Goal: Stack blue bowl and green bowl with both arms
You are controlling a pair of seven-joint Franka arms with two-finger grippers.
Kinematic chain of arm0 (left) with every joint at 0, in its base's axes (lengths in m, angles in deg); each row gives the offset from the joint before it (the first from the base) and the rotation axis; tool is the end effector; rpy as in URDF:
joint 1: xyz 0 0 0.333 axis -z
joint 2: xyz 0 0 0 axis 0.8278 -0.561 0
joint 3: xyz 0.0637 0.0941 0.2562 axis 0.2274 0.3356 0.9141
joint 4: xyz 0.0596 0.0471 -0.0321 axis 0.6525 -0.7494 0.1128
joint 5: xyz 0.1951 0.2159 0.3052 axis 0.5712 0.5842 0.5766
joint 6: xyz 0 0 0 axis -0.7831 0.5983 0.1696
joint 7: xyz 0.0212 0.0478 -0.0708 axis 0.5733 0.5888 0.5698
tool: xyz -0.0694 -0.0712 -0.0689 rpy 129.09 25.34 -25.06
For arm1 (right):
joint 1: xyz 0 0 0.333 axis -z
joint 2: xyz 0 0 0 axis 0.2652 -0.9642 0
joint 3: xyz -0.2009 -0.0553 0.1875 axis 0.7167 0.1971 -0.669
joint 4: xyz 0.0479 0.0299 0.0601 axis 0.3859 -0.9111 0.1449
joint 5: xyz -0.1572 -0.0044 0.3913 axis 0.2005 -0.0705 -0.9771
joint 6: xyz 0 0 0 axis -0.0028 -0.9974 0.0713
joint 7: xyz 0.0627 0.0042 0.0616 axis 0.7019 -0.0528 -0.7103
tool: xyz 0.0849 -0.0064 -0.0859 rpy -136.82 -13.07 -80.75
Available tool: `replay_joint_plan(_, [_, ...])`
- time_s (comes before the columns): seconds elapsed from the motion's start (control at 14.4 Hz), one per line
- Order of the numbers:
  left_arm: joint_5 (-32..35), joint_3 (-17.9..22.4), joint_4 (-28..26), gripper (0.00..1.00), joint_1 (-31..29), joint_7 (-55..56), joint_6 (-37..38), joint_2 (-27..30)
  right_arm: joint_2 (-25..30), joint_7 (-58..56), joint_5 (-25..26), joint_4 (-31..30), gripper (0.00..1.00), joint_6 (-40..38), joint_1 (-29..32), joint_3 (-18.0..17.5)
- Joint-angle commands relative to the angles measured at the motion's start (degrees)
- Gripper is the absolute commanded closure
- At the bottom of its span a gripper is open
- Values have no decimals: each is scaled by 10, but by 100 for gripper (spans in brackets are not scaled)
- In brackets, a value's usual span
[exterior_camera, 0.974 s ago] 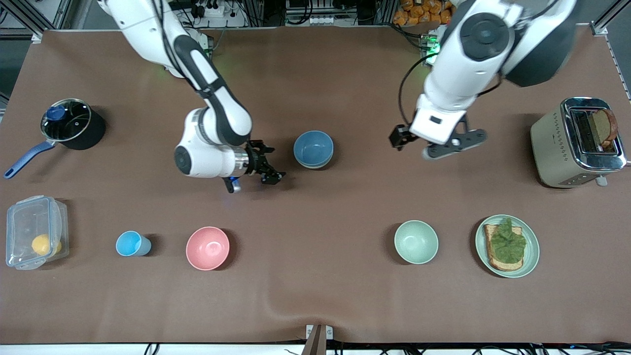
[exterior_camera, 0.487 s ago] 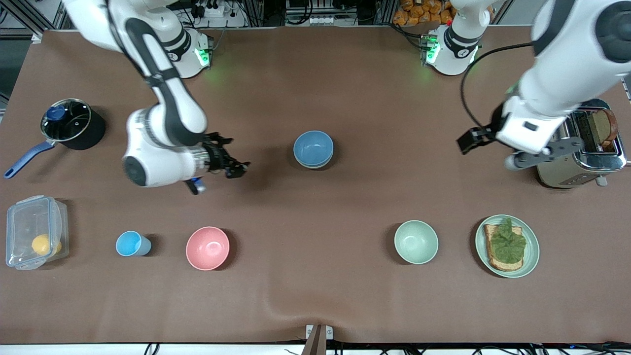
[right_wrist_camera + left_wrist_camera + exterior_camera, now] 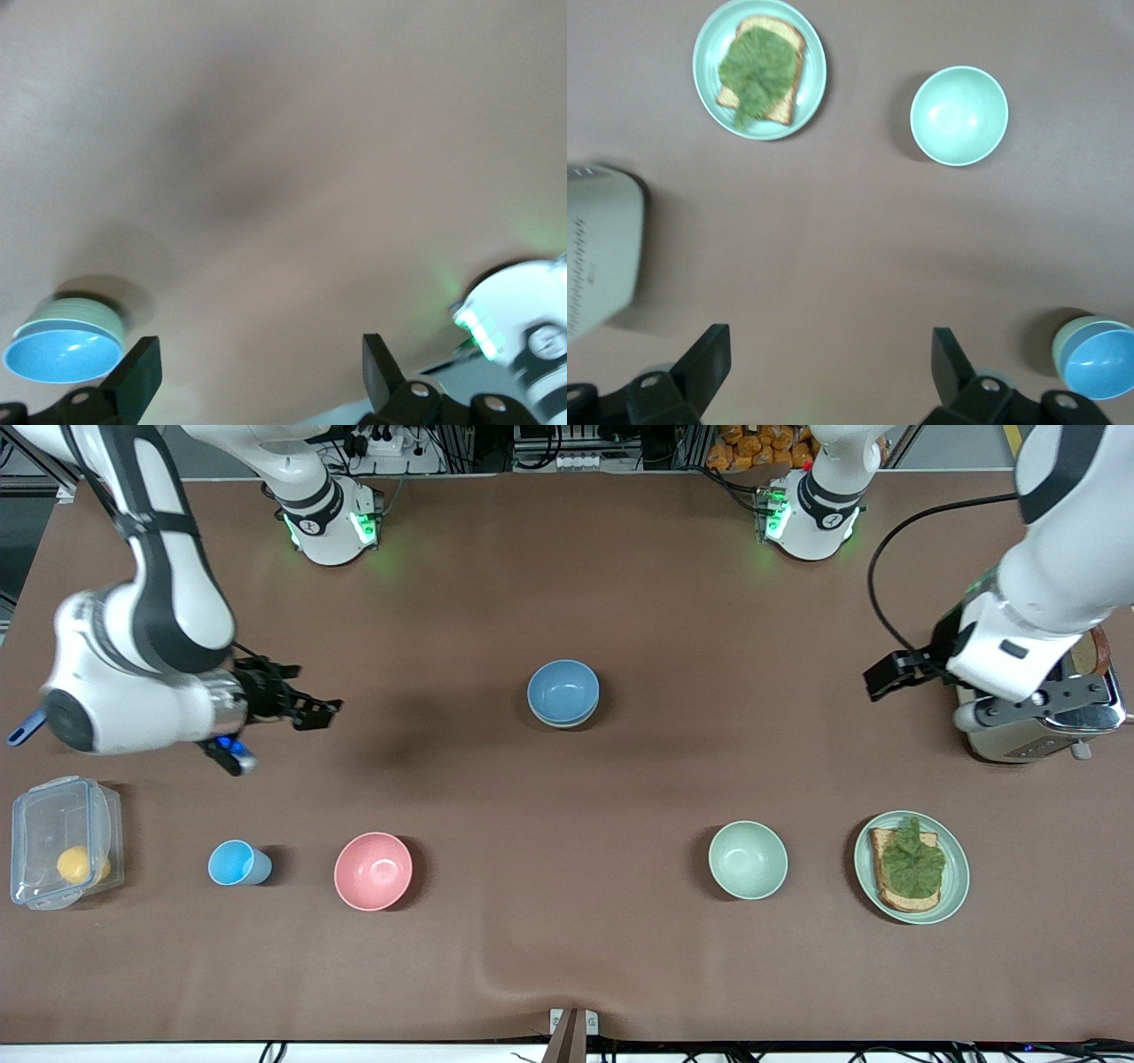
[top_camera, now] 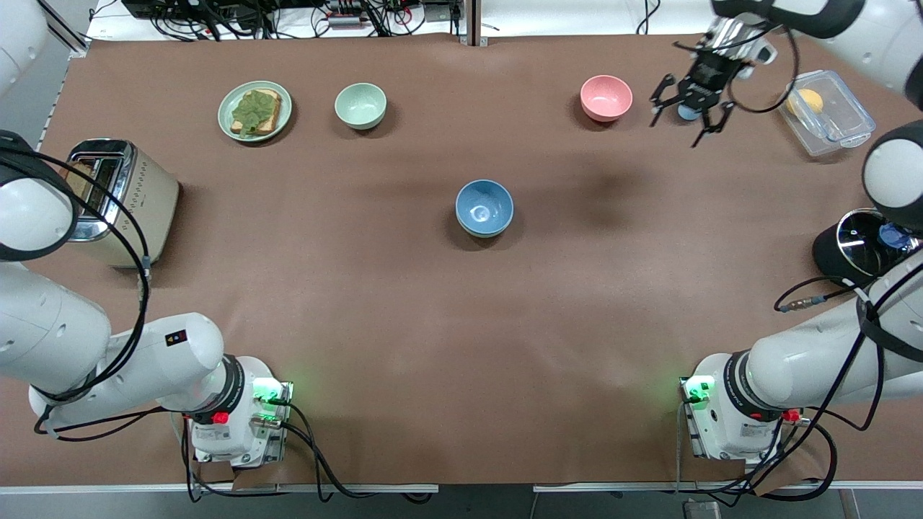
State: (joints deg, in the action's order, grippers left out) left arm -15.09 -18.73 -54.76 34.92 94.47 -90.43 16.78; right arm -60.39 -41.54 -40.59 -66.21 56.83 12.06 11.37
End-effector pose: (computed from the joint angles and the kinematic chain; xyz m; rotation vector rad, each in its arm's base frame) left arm 0.5990 -0.1200 0.5458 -3.1047 -0.2736 0.0480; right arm 0.5692 0.0677 0.3318 -2.7644 0.9114 0.8090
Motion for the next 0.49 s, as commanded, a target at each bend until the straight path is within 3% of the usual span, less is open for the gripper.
replay_joint_plan(0.0, [-13,72,-4,0,29,-85,12,37,34,-79,43,27,0,-34,17,18])
replay_joint_plan(0.28, [-24,198,-6,0,132,-115,28,59,44,-187,74,65,0,-47,46,51])
replay_joint_plan(0.42, [-24,231,-8,0,162,-137,28,67,66,-223,113,65,0,-15,47,53])
